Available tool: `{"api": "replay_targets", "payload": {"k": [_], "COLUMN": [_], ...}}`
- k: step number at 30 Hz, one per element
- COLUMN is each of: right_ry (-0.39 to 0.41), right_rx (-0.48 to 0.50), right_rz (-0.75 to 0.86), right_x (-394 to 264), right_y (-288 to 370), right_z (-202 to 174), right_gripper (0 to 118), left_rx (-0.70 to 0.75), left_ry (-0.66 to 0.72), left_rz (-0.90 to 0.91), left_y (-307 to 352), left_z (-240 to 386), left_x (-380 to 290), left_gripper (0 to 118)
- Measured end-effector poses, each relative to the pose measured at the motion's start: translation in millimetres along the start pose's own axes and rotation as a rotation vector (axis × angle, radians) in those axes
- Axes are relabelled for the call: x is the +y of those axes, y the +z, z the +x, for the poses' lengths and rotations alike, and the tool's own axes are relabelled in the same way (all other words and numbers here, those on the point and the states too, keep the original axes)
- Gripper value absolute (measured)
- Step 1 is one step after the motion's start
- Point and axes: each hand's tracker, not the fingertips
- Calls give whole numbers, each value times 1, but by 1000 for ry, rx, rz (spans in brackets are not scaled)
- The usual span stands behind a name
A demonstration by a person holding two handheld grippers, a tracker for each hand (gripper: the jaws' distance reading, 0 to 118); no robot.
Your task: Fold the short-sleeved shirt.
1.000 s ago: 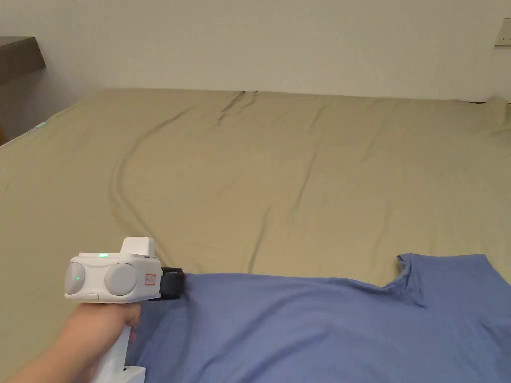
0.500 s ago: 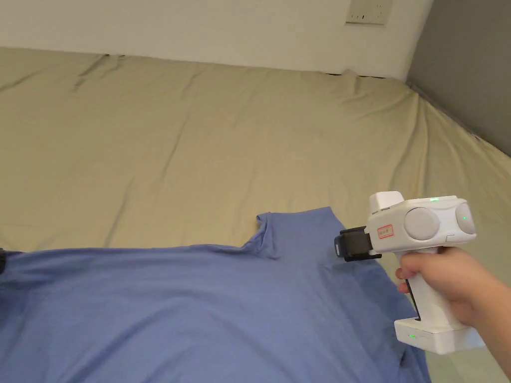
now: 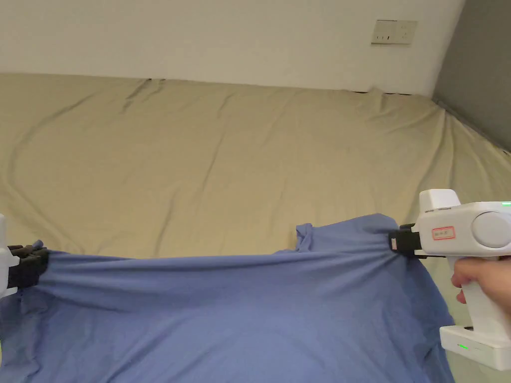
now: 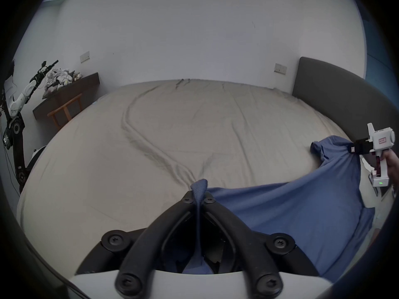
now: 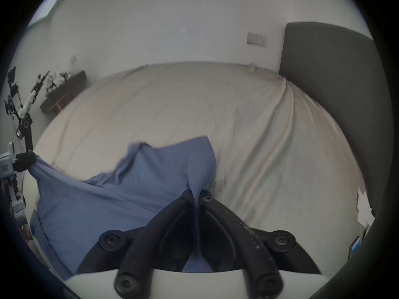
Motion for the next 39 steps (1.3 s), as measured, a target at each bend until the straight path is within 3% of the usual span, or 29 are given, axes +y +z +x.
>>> {"api": "replay_targets", "payload": {"k": [7, 13, 20, 23, 27, 30, 33, 34, 35, 36, 37, 38, 39], "right_ry": [40, 102, 93, 162, 111, 153, 141, 137, 126, 104, 65, 27, 0], "right_rx": [52, 48, 21, -32, -55, -108, -136, -140, -140, -148, -173, -200, -222], "right_rz": [99, 60, -120, -163, -230, -227, -213, -208, -198, -183, -173, -151, -111], "right_x": [-40, -112, -203, -229, -251, -261, -264, -264, -265, -265, -264, -263, -262], "right_y": [142, 190, 184, 174, 144, 130, 126, 127, 131, 137, 145, 153, 167], "right_z": [-11, -26, -30, -32, -32, -41, -40, -40, -39, -38, -36, -36, -38], "right_gripper": [6, 6, 6, 6, 7, 6, 7, 11, 21, 40, 73, 93, 102], "left_rx": [-87, -118, -141, -124, -84, -60, -47, -49, -57, -73, -60, -21, 23], "left_ry": [56, 28, -27, -14, -10, -7, -32, -30, -24, -6, 12, 7, 14], "left_rz": [46, -29, -237, -264, -304, -269, -268, -265, -244, -189, -125, -104, -96], "left_y": [107, 150, 151, 145, 125, 122, 126, 126, 131, 138, 146, 154, 163], "left_z": [-26, -28, -19, -20, -19, -16, -11, -17, -19, -20, -21, -18, -18], "left_x": [-28, -90, -158, -176, -197, -205, -204, -202, -201, -201, -200, -199, -196], "left_gripper": [0, 0, 0, 0, 0, 0, 0, 6, 23, 60, 112, 118, 108]}}
